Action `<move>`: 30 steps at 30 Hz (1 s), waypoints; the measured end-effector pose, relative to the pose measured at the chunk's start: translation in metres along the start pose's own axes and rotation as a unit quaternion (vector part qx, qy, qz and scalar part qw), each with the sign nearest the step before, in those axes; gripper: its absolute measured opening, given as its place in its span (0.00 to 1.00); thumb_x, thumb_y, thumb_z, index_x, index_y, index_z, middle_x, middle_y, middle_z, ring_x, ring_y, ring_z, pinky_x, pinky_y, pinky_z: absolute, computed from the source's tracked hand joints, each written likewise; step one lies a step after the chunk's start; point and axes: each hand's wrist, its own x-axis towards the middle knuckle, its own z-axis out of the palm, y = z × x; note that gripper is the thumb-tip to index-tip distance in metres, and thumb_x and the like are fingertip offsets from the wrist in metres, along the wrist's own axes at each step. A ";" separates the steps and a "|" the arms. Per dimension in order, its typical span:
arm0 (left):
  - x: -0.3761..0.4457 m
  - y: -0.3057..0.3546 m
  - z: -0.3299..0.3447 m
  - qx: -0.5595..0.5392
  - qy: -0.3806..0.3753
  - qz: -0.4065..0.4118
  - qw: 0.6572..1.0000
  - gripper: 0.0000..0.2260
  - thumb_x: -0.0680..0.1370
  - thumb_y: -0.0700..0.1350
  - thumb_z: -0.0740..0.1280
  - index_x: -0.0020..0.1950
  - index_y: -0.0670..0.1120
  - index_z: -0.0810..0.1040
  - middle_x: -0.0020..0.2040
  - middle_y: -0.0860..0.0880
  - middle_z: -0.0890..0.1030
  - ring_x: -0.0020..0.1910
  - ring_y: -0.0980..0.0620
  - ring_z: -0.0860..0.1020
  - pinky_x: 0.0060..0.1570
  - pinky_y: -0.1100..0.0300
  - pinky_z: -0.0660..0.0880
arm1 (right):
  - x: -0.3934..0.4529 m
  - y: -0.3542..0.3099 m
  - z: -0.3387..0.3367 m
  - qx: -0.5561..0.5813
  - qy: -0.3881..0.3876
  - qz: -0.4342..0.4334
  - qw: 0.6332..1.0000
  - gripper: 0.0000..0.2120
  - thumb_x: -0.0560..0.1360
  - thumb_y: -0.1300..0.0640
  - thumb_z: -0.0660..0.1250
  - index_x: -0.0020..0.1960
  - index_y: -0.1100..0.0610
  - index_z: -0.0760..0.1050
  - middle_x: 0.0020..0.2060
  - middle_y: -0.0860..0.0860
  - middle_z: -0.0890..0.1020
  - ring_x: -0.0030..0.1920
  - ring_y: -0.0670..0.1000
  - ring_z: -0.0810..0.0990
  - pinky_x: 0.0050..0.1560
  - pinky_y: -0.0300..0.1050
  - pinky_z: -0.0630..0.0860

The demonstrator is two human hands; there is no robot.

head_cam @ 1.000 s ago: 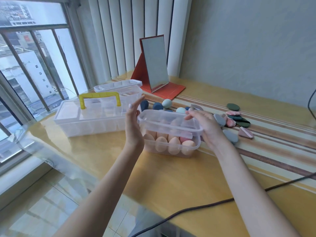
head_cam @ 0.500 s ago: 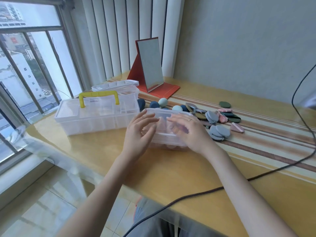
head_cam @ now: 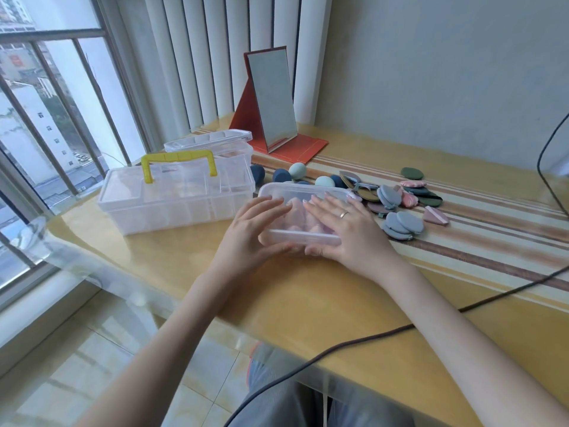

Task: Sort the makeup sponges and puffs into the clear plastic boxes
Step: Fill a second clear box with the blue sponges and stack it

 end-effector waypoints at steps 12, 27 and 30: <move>-0.004 0.008 0.003 0.005 0.041 0.013 0.999 0.30 0.66 0.54 0.76 0.65 0.45 0.77 0.64 0.46 0.77 0.67 0.49 0.70 0.67 0.59 0.65 | -0.007 -0.010 0.004 0.021 0.069 0.019 0.997 0.36 0.68 0.41 0.73 0.73 0.46 0.66 0.70 0.48 0.72 0.73 0.52 0.65 0.72 0.63 0.56; 0.071 0.127 0.082 -0.068 0.065 0.095 0.991 0.26 0.66 0.53 0.74 0.61 0.42 0.79 0.59 0.43 0.80 0.62 0.41 0.75 0.63 0.65 0.63 | -0.094 0.053 -0.052 -0.147 0.373 0.123 0.908 0.19 0.71 0.61 0.69 0.61 0.52 0.79 0.58 0.49 0.81 0.61 0.55 0.73 0.61 0.63 0.70; 0.100 0.166 0.131 -0.111 0.022 0.100 0.988 0.27 0.66 0.52 0.74 0.62 0.41 0.79 0.60 0.42 0.80 0.63 0.40 0.74 0.65 0.62 0.63 | -0.122 0.087 -0.064 -0.135 0.386 0.202 0.890 0.18 0.74 0.59 0.62 0.61 0.54 0.79 0.60 0.52 0.81 0.63 0.56 0.72 0.64 0.56 0.69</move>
